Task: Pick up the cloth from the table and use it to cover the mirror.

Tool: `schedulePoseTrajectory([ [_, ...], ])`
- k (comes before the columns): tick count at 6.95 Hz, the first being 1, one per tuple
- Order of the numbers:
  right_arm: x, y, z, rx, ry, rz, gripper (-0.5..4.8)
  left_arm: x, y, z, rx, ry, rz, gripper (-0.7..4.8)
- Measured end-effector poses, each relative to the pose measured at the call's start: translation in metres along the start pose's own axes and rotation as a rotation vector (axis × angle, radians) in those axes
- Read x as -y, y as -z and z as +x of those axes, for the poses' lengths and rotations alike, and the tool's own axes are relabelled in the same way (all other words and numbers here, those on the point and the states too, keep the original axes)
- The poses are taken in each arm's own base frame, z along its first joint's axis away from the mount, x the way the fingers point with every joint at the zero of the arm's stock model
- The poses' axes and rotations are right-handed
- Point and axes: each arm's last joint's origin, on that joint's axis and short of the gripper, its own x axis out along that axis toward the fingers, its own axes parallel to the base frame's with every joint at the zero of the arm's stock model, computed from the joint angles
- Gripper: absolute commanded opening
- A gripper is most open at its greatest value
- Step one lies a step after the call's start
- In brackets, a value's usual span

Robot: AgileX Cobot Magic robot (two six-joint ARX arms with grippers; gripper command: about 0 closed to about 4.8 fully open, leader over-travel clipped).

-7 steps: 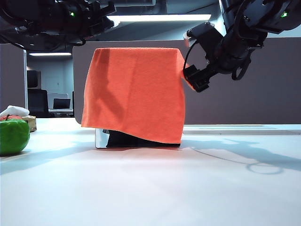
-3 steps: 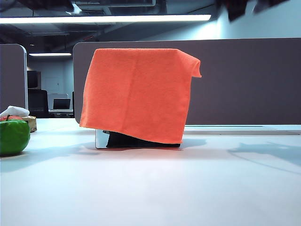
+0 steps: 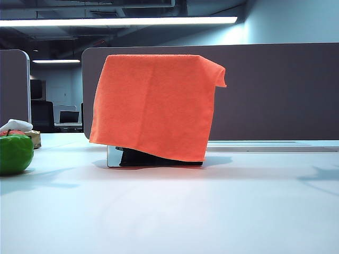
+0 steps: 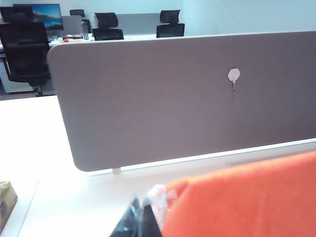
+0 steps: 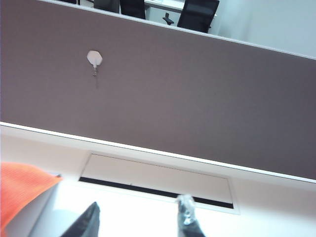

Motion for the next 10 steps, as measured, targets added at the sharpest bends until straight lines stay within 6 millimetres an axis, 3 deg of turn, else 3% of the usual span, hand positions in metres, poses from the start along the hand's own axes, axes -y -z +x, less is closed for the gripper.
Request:
schedulePoseTrajectory([
  [1,0.013,-0.006,-0.032,0.014,-0.018,0.028,-0.07,-0.003,-0.002,-0.039,0.017,-0.004,-0.018,-0.06],
  [2,0.023,-0.008,-0.058,0.027,-0.035,0.057,-0.07,-0.005,-0.006,-0.071,0.022,-0.013,-0.020,-0.06],
  [3,0.034,0.005,-0.094,0.035,-0.062,0.068,-0.07,-0.010,-0.001,-0.125,0.051,-0.054,-0.027,-0.06],
  [4,0.036,0.008,-0.099,0.048,-0.071,0.072,-0.08,-0.010,-0.001,-0.133,0.063,-0.056,-0.029,-0.06],
  [5,0.053,0.105,-0.175,0.256,-0.054,0.086,-0.07,-0.013,0.034,-0.193,-0.101,-0.071,-0.066,-0.06],
  [6,0.049,0.115,-0.170,0.198,-0.063,0.060,-0.06,-0.013,0.036,-0.192,-0.111,-0.085,-0.066,-0.06],
  [7,0.023,0.168,-0.125,0.148,-0.126,0.043,-0.06,-0.011,0.055,-0.182,-0.190,-0.096,-0.132,-0.06],
  [10,0.016,0.178,-0.113,0.265,-0.114,0.086,-0.05,-0.010,0.054,-0.175,-0.104,-0.081,-0.178,-0.06],
])
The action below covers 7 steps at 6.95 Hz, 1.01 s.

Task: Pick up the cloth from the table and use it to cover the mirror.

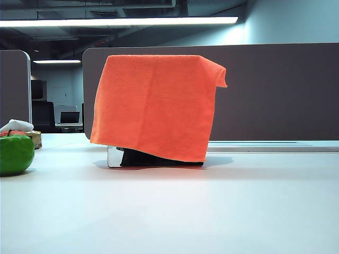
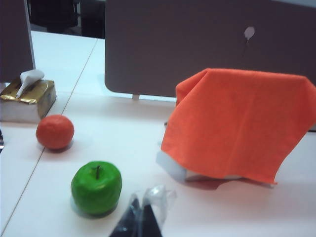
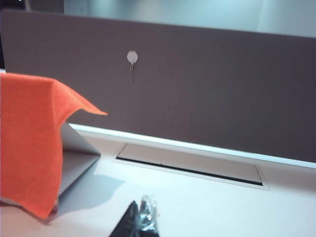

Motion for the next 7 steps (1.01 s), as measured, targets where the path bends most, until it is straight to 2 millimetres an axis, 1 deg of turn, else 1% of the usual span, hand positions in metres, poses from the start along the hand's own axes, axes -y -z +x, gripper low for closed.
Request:
schedulePoseTrajectory([
  [1,-0.002,0.009,0.002,0.002,0.002,0.044,-0.05,0.000,0.010,0.010,0.010,0.006,-0.005,-0.06],
  [2,-0.002,0.013,0.003,-0.006,0.005,0.056,-0.05,0.000,0.016,0.014,-0.003,0.005,-0.007,-0.06],
  [3,-0.005,0.035,0.006,-0.029,0.040,0.092,-0.05,-0.001,0.055,0.037,-0.062,-0.004,-0.029,-0.06],
  [4,-0.005,0.041,0.007,-0.022,0.056,0.094,-0.05,-0.002,0.071,0.044,-0.091,-0.008,-0.027,-0.06],
  [5,-0.002,0.047,0.008,-0.035,0.092,0.085,-0.05,-0.004,0.091,0.051,-0.140,-0.016,-0.021,-0.06],
  [6,-0.001,0.047,0.008,-0.035,0.097,0.084,-0.05,-0.004,0.093,0.052,-0.145,-0.018,-0.021,-0.06],
  [7,0.001,0.047,0.008,-0.035,0.091,0.079,-0.05,-0.006,0.102,0.054,-0.167,-0.035,-0.016,-0.06],
])
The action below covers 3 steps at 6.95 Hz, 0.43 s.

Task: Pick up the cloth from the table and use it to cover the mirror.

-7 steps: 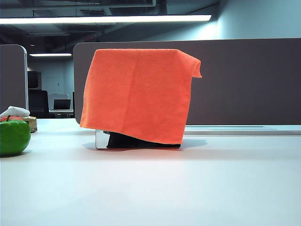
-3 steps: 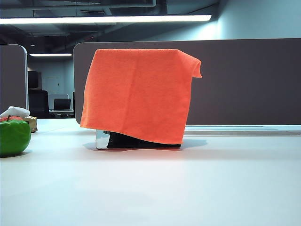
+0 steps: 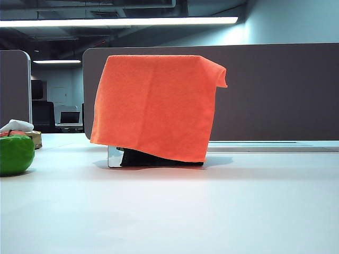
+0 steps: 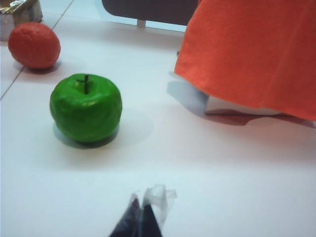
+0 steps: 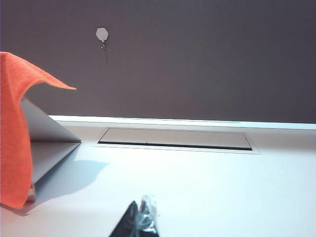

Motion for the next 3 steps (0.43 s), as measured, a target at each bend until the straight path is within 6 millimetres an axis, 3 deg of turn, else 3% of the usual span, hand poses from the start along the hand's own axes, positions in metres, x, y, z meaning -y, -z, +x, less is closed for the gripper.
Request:
schedulePoseTrajectory([
  [3,0.000,0.011,0.001,-0.065,-0.119,-0.021,-0.05,-0.002,0.015,0.008,-0.001,-0.026,0.082,-0.06],
])
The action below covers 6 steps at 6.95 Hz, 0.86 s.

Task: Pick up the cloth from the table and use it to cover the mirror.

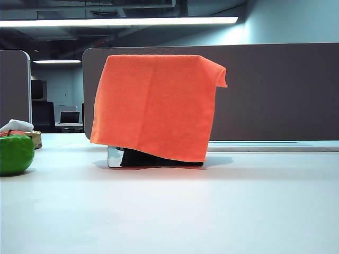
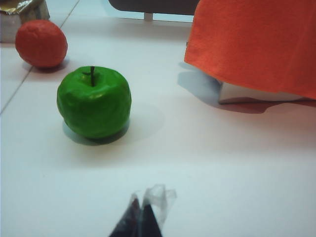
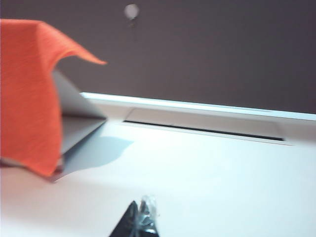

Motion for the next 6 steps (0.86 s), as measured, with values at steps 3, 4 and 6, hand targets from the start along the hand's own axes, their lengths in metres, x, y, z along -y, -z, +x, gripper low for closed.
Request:
schedulePoseTrajectory([
  [3,0.000,0.000,0.000,0.003,0.001,-0.055,-0.05,0.001,0.001,0.003,0.054,0.010,0.147,-0.06],
  [4,0.017,-0.008,-0.001,0.081,0.179,-0.047,-0.05,-0.009,-0.003,0.003,0.092,-0.187,0.144,-0.06],
  [6,0.023,-0.010,-0.002,0.106,0.120,-0.009,-0.05,-0.027,-0.009,0.002,0.153,-0.208,0.040,-0.06],
])
